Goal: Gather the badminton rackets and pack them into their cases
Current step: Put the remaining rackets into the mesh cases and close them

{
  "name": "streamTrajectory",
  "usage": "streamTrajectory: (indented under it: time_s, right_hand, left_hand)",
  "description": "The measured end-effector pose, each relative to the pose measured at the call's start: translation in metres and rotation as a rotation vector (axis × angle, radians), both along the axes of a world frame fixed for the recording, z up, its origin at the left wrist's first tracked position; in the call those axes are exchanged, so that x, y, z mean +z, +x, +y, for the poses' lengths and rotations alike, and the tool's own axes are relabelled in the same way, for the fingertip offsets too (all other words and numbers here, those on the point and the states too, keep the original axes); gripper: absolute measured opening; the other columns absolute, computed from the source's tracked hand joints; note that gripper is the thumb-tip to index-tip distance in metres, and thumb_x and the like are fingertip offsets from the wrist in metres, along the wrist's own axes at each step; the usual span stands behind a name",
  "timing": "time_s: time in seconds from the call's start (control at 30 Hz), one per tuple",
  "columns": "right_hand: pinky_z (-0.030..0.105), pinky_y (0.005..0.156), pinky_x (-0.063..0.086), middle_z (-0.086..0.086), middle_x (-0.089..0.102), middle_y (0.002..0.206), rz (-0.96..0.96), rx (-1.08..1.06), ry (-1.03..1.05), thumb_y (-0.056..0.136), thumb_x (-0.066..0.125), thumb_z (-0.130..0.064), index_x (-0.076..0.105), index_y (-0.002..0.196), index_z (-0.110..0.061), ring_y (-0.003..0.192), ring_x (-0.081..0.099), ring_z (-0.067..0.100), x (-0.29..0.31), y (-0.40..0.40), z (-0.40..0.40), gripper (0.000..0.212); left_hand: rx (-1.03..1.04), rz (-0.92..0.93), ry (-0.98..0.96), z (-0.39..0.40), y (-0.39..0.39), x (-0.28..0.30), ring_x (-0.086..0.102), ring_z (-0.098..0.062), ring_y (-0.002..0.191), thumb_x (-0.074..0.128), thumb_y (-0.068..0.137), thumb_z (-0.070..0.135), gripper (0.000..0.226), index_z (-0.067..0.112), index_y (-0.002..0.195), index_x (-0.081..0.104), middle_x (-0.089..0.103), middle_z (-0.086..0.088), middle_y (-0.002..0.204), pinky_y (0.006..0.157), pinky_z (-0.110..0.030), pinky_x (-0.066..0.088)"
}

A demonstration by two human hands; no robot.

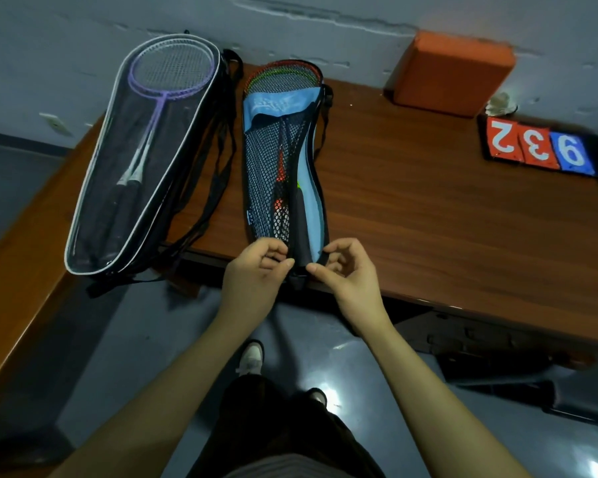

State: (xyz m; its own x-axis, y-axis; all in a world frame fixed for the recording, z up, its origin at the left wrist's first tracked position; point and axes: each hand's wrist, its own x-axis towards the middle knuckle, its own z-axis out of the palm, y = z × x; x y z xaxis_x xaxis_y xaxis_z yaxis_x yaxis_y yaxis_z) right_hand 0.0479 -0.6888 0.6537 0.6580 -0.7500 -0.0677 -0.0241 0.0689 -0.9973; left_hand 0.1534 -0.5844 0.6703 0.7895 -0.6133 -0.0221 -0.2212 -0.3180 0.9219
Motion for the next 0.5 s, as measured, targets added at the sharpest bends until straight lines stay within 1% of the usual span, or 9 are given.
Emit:
streamTrajectory:
  time_s: [0.07, 0.17, 0.27, 0.3, 0.37, 0.43, 0.47, 0.5]
  right_hand:
    - [0.016, 0.060, 0.039, -0.003, 0.041, 0.066, 0.019, -0.008, -0.045, 0.074, 0.073, 0.002, 0.051, 0.086, -0.012, 0.060, 0.038, 0.004, 0.002, 0.002, 0.003, 0.028]
    - [0.016, 0.060, 0.038, -0.002, 0.043, 0.066, 0.028, -0.054, -0.084, 0.075, 0.072, 0.001, 0.052, 0.081, -0.013, 0.060, 0.039, 0.004, 0.002, 0.004, 0.004, 0.026]
    - [0.017, 0.058, 0.039, -0.001, 0.047, 0.067, 0.036, -0.130, -0.093, 0.075, 0.073, 0.000, 0.053, 0.078, -0.014, 0.060, 0.041, 0.005, 0.000, 0.008, 0.004, 0.024]
    - [0.017, 0.059, 0.039, -0.001, 0.047, 0.067, 0.035, -0.142, -0.094, 0.076, 0.072, 0.000, 0.054, 0.079, -0.014, 0.060, 0.041, 0.005, -0.001, 0.008, 0.004, 0.023]
    - [0.016, 0.059, 0.040, -0.002, 0.047, 0.069, 0.021, -0.128, -0.089, 0.078, 0.070, 0.000, 0.057, 0.087, -0.011, 0.060, 0.042, 0.004, -0.002, 0.003, 0.003, 0.019]
    - [0.014, 0.063, 0.043, -0.002, 0.049, 0.072, -0.011, -0.100, -0.049, 0.084, 0.064, 0.000, 0.058, 0.098, -0.008, 0.061, 0.046, 0.001, -0.005, -0.006, 0.000, 0.017]
    - [0.014, 0.065, 0.046, -0.001, 0.050, 0.074, -0.021, -0.089, -0.022, 0.086, 0.061, 0.000, 0.058, 0.102, -0.007, 0.063, 0.050, 0.001, -0.007, -0.011, -0.002, 0.017]
    - [0.016, 0.068, 0.048, 0.000, 0.052, 0.075, -0.024, -0.084, 0.007, 0.088, 0.059, -0.001, 0.058, 0.103, -0.007, 0.065, 0.053, 0.003, -0.009, -0.016, -0.003, 0.017]
  left_hand:
    - [0.028, 0.005, -0.023, 0.001, -0.003, 0.001, 0.054, -0.002, 0.057, 0.068, 0.078, 0.006, 0.018, 0.021, 0.081, 0.059, 0.057, 0.011, 0.065, 0.060, -0.012, 0.045]
    - [0.031, -0.002, -0.041, 0.002, -0.004, 0.005, 0.056, -0.009, 0.060, 0.069, 0.078, 0.006, 0.017, 0.021, 0.082, 0.060, 0.058, 0.009, 0.064, 0.063, -0.019, 0.048]
    - [0.039, 0.002, -0.064, -0.001, -0.005, 0.007, 0.053, -0.004, 0.057, 0.069, 0.077, 0.006, 0.022, 0.026, 0.078, 0.059, 0.056, 0.010, 0.063, 0.061, -0.016, 0.048]
    - [0.043, -0.002, -0.068, -0.003, -0.006, 0.006, 0.052, -0.003, 0.057, 0.069, 0.077, 0.005, 0.023, 0.026, 0.078, 0.060, 0.056, 0.011, 0.063, 0.061, -0.016, 0.048]
    - [0.028, -0.034, -0.068, -0.005, -0.009, 0.002, 0.052, -0.003, 0.058, 0.069, 0.077, 0.005, 0.020, 0.023, 0.080, 0.062, 0.056, 0.012, 0.064, 0.063, -0.016, 0.048]
    - [-0.018, -0.116, -0.084, -0.007, -0.012, -0.003, 0.054, -0.006, 0.065, 0.068, 0.078, 0.003, 0.017, 0.018, 0.084, 0.064, 0.059, 0.007, 0.073, 0.067, -0.012, 0.047]
    - [-0.052, -0.206, -0.086, -0.008, -0.012, -0.007, 0.054, -0.007, 0.071, 0.067, 0.078, 0.004, 0.014, 0.016, 0.086, 0.066, 0.061, 0.003, 0.080, 0.070, -0.012, 0.045]
    - [-0.098, -0.329, -0.058, -0.009, -0.011, -0.012, 0.053, -0.008, 0.079, 0.066, 0.079, 0.009, 0.010, 0.013, 0.088, 0.068, 0.062, 0.000, 0.088, 0.076, -0.013, 0.042]
